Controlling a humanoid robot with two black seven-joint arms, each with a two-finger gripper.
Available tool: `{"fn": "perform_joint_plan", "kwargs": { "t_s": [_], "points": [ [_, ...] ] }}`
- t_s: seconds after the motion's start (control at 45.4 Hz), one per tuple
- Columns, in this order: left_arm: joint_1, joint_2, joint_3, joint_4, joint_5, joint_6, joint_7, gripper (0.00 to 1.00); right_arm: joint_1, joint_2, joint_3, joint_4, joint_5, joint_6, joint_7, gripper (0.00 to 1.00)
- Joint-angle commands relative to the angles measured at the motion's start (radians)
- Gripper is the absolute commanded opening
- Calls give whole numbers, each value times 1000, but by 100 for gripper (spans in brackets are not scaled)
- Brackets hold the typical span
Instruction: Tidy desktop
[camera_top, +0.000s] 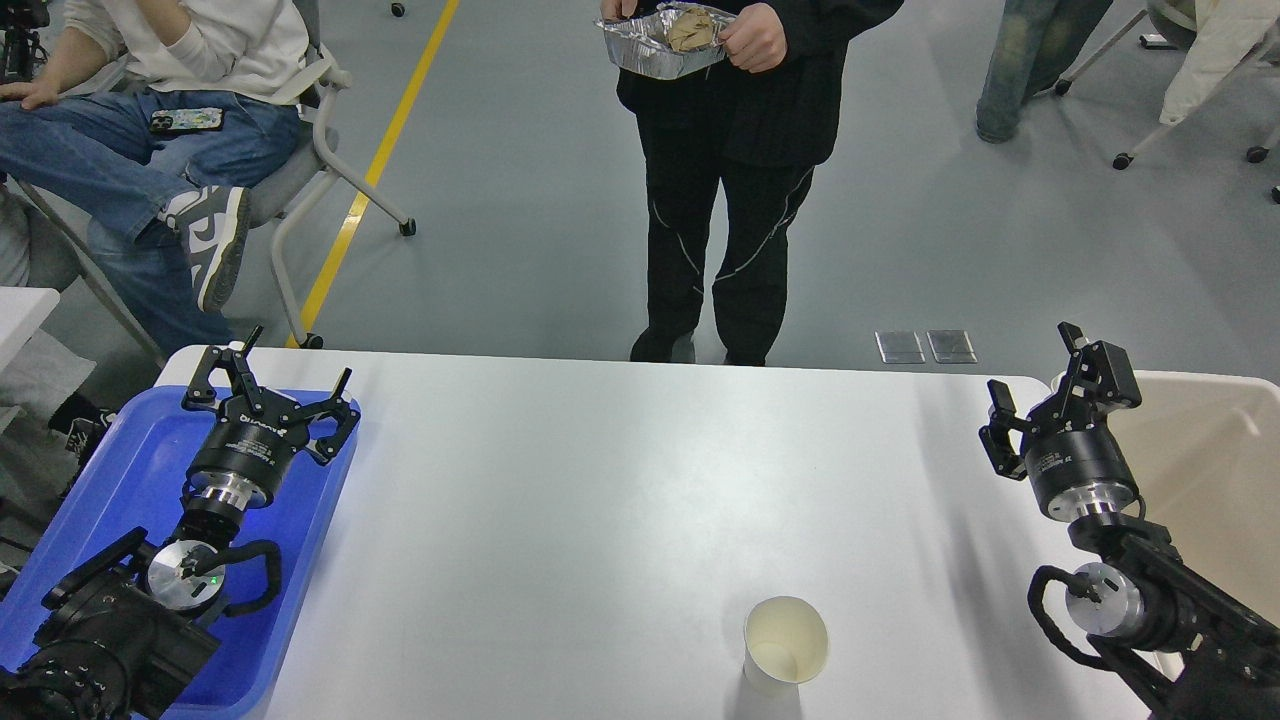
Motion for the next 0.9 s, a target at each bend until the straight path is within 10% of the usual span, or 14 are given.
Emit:
{"fn": "perform_joint_plan", "kwargs": {
  "t_s": [0.0,0.881],
  "points": [
    [0,0,0,0,0,0,3,100,-2,0,11,2,1,-5,-3,100],
    [0,0,0,0,0,0,0,100,1,-11,11,31,13,-10,-27,100]
  ]
}}
